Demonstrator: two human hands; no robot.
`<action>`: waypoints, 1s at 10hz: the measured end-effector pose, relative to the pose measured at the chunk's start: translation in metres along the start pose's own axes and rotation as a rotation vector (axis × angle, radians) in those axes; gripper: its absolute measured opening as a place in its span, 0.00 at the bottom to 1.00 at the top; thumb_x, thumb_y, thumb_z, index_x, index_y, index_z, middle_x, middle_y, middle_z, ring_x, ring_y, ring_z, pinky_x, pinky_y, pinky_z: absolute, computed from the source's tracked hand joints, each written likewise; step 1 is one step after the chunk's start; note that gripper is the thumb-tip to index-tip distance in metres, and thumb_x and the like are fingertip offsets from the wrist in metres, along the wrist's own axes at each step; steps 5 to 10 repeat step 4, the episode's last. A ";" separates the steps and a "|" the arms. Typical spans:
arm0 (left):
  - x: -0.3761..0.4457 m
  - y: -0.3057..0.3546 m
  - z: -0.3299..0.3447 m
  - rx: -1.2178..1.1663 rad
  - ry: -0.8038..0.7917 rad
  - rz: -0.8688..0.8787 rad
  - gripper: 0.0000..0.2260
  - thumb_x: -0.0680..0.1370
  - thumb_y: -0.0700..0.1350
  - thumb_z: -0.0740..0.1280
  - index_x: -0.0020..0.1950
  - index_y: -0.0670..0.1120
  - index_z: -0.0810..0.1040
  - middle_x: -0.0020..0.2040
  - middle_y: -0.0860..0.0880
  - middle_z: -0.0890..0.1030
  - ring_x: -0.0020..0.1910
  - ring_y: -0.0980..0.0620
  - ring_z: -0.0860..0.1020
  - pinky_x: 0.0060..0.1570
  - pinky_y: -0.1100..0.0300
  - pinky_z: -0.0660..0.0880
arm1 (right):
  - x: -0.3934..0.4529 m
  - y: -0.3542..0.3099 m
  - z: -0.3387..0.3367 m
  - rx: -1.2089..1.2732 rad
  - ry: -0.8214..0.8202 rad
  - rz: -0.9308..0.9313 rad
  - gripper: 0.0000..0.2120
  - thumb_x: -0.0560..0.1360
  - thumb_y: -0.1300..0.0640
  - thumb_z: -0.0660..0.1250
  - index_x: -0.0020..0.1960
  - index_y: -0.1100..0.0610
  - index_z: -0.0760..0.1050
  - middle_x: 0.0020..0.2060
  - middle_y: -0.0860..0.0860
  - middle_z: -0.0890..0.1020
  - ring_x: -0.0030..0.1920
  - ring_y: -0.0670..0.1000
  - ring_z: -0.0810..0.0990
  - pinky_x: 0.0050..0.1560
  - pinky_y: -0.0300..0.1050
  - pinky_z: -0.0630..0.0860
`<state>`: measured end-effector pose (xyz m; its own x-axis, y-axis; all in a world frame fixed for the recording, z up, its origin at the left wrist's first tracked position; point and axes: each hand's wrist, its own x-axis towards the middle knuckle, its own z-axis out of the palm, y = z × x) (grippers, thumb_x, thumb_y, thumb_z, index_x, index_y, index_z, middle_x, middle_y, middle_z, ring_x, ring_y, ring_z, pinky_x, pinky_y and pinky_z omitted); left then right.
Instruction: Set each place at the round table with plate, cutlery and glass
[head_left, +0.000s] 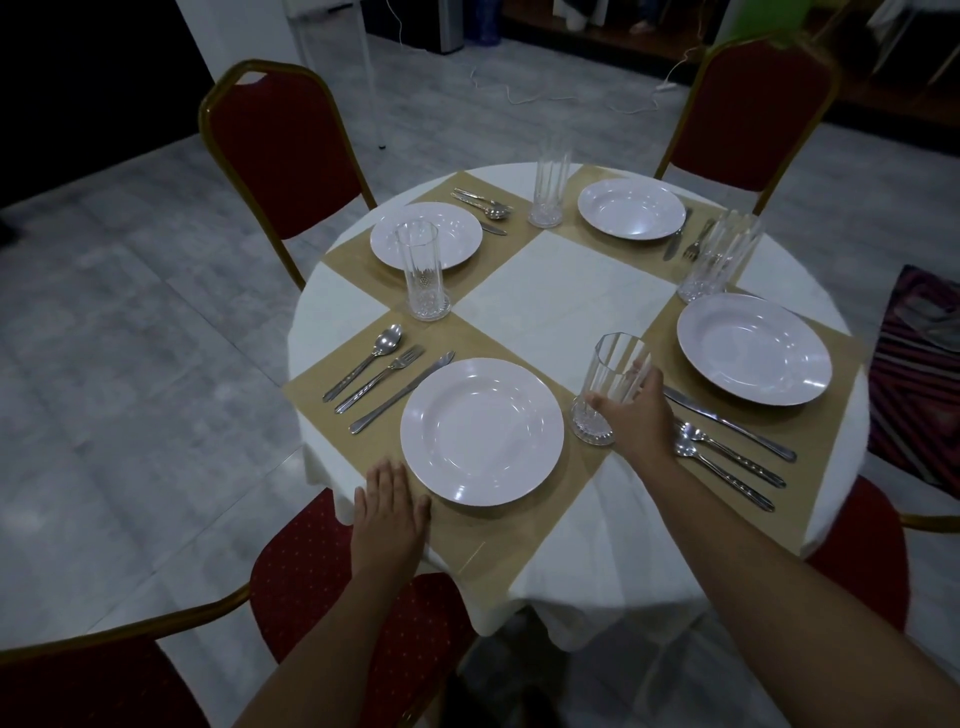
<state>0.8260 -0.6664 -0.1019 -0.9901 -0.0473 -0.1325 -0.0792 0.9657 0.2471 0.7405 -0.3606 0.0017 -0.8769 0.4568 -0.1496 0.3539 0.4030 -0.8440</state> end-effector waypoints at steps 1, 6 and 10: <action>-0.001 0.000 -0.001 0.012 -0.021 0.005 0.38 0.76 0.63 0.28 0.78 0.41 0.48 0.79 0.42 0.51 0.78 0.44 0.48 0.75 0.49 0.45 | 0.001 0.005 0.001 -0.013 -0.049 0.034 0.37 0.68 0.51 0.77 0.70 0.57 0.63 0.66 0.55 0.75 0.64 0.58 0.75 0.59 0.50 0.75; 0.006 -0.009 -0.002 0.107 -0.084 0.030 0.49 0.66 0.65 0.17 0.78 0.40 0.43 0.79 0.41 0.46 0.78 0.44 0.45 0.75 0.49 0.45 | -0.028 0.031 -0.003 -0.127 -0.093 0.037 0.26 0.77 0.55 0.66 0.72 0.59 0.62 0.66 0.58 0.73 0.66 0.60 0.73 0.54 0.45 0.69; 0.006 -0.009 -0.002 0.107 -0.084 0.030 0.49 0.66 0.65 0.17 0.78 0.40 0.43 0.79 0.41 0.46 0.78 0.44 0.45 0.75 0.49 0.45 | -0.028 0.031 -0.003 -0.127 -0.093 0.037 0.26 0.77 0.55 0.66 0.72 0.59 0.62 0.66 0.58 0.73 0.66 0.60 0.73 0.54 0.45 0.69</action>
